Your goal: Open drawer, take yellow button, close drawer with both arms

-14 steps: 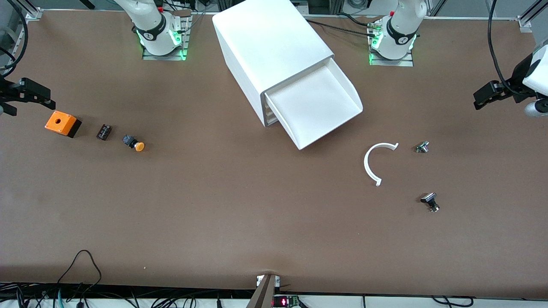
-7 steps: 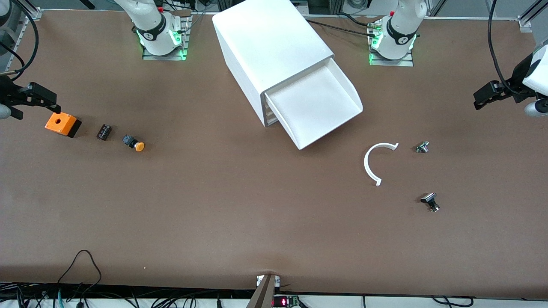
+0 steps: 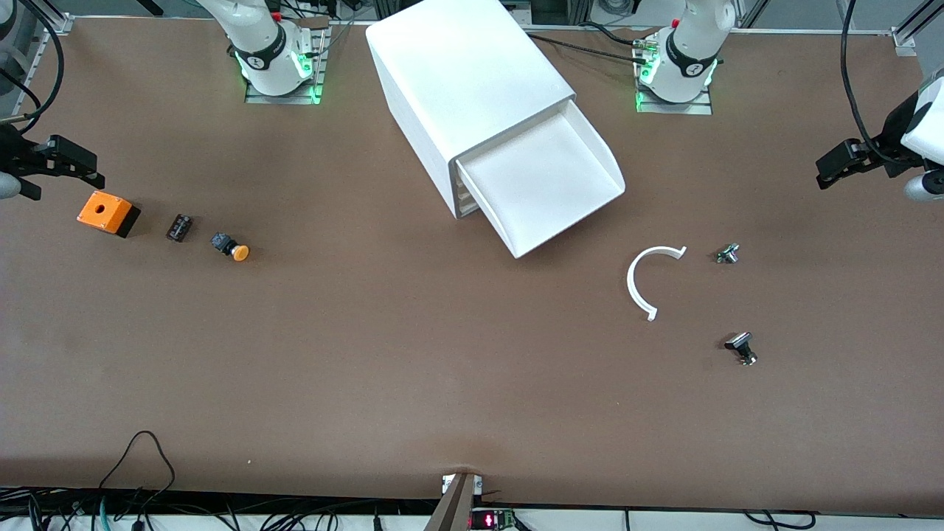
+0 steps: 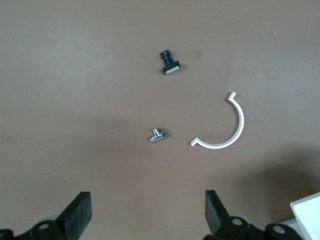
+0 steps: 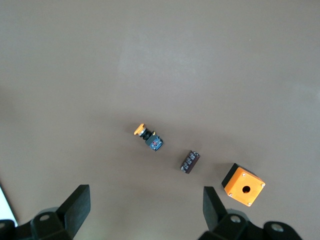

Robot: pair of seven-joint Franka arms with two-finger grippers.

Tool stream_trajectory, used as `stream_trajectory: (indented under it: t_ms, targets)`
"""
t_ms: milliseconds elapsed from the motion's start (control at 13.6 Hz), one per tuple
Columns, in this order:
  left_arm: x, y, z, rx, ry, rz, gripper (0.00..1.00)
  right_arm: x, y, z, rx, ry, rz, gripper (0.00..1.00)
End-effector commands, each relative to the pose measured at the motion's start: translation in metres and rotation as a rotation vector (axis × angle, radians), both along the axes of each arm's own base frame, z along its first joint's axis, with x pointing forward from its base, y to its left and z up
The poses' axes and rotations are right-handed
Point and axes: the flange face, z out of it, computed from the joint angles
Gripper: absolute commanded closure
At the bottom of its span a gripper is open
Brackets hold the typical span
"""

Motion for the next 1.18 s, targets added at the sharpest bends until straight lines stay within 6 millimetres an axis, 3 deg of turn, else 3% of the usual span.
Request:
stream_trajectory:
  t_ms: [0,441,1103]
  targets:
    - [0.003,0.001,0.006,-0.004,0.0,0.005,0.0,0.003,-0.001,0.006,0.024,0.012,0.015,0.0]
    - [0.003,0.002,0.006,-0.004,0.0,0.005,0.0,0.001,0.014,0.002,0.028,0.05,0.032,0.0]
    - [0.004,-0.002,0.006,-0.006,-0.004,0.0,0.0,0.005,0.011,0.009,0.025,0.026,0.029,0.0]
